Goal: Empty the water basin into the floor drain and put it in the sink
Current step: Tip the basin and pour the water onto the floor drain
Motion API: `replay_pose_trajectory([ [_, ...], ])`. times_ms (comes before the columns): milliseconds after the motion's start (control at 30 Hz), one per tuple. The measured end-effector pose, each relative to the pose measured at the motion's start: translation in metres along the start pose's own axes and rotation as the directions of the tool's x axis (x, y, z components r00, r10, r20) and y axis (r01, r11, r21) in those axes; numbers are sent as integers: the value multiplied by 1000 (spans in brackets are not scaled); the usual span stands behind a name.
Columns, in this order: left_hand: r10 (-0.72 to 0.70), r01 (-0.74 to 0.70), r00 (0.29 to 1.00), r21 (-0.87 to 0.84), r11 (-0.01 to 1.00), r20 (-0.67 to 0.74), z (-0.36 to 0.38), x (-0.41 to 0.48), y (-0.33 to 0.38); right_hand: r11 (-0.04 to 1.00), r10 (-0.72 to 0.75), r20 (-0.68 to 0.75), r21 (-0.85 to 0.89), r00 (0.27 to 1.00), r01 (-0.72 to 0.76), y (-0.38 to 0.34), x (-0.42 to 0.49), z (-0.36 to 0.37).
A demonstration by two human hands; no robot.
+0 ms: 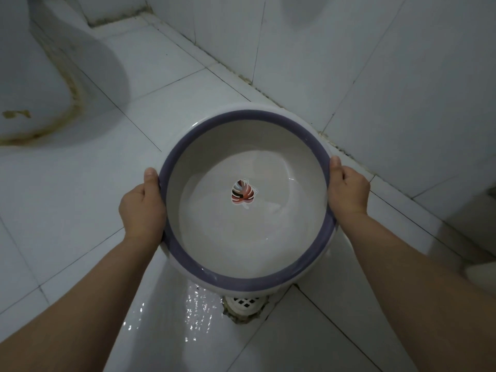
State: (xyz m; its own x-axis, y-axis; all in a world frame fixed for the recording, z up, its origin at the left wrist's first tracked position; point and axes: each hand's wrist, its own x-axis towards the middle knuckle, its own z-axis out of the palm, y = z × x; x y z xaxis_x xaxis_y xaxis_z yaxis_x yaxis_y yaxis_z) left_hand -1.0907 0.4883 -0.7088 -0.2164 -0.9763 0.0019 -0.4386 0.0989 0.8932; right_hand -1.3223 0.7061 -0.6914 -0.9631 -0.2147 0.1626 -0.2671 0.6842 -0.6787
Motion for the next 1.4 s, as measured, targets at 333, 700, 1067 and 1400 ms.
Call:
replay_pose_trajectory([
  [333,15,-15,1000,12,1000,-11,0,1,6,998,1,-5,59,1000,0,-3,2,1],
  [700,21,-21,1000,-10,1000,-8,2,4,6,998,-6,-2,55,1000,6,-3,5,2],
  [1067,-12,12,1000,-31,999,-10,3,4,8,996,3,0,93,1000,-3,-3,9,5],
  [1400,8,-9,1000,-47,999,-10,3,1,7,997,-20,35,80,999,17,2,10,3],
])
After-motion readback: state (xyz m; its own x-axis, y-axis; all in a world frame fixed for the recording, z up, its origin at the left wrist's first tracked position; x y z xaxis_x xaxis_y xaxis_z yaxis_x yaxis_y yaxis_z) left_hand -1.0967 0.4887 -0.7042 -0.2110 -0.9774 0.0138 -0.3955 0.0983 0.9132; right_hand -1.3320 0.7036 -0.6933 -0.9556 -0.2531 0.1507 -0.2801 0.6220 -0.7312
